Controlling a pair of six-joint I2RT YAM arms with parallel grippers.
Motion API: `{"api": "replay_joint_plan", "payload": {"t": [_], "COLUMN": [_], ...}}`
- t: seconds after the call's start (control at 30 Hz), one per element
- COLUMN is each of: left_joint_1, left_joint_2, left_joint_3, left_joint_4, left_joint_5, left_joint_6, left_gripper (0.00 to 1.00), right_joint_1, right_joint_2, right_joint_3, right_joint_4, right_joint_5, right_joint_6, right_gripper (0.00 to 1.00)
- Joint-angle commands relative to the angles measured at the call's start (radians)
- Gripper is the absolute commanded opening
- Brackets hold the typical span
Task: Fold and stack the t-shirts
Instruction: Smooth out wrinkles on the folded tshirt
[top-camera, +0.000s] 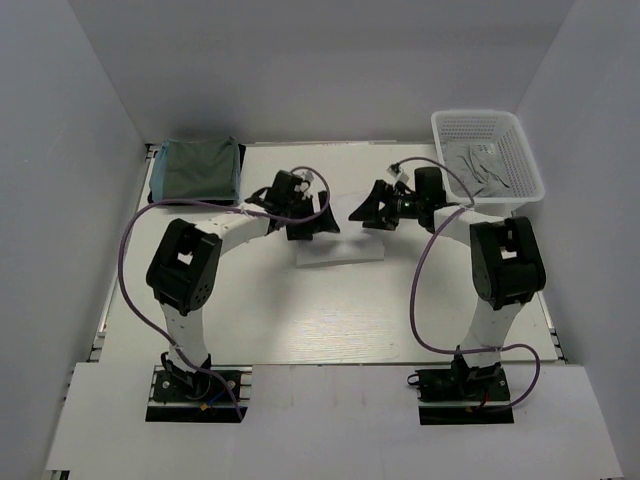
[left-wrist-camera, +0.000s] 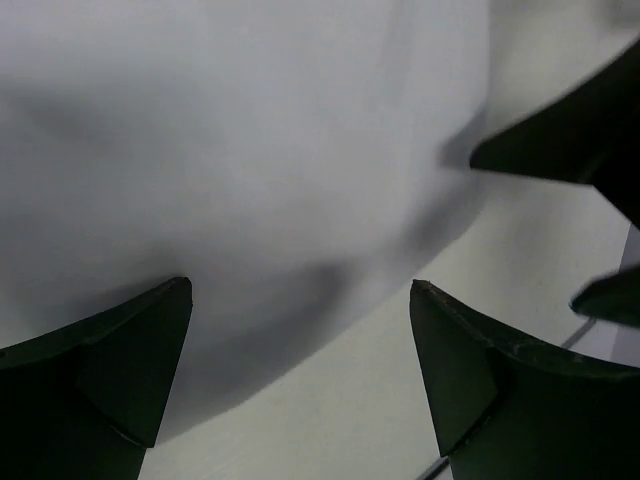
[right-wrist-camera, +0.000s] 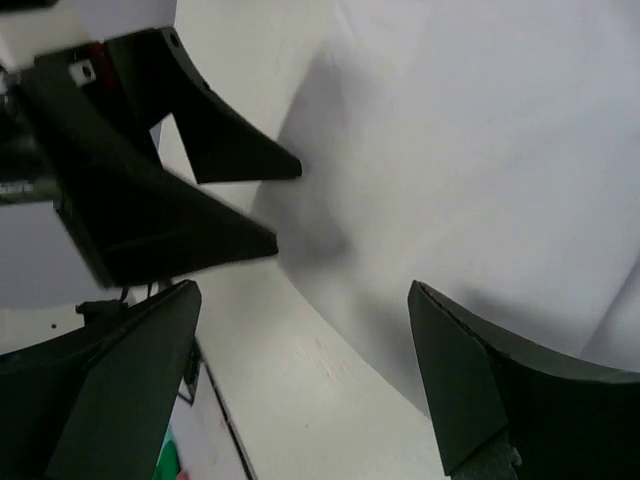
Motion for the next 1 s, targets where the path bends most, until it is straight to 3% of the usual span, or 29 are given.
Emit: {"api": "replay_joint_plan", "payload": {"t": [0.0,0.13,0.43,0.63,0.77,0.97], "left_joint_1": [-0.03,-0.039,-0.03,-0.039,-0.039,-0.03], "left_joint_2": [-0.052,-0.022,-0.034,-0.173,-0.255,-0.172], "left_joint_3": [-0.13,-0.22,-0.254,-0.145,-0.156,-0.06], "left_joint_4": [0.095,0.093,0.021,-0.103,-0.08,-0.219], "left_joint_5": [0.088,0.053,-0.045,-0.145,-0.194,-0.318], "left_joint_6": [-0.058,-0.067,-0.035,0.062,0.08,0.08], "left_gripper": [1.0,1.0,1.0,1.0,1.0,1.0], "right_joint_1": [-0.007,-0.02,-0.069,-0.066,-0.053,-0.05], "right_joint_2": [0.045,0.103,0.175,-0.032,-0.202,-0.341], "right_joint_3": [-0.098,-0.17,-0.269,-0.231,-0.22,-0.269], "right_joint_4": [0.152,0.156,0.246,0.082,-0.01,-0.081], "right_joint_5": [-0.09,-0.041,-0.051,-0.001,-0.03,0.004], "right_joint_6": [0.075,0.085,0.109,-0.014,-0.102,-0.145], "right_gripper": [0.9,0.9,0.9,0.9,0.9,0.9]}}
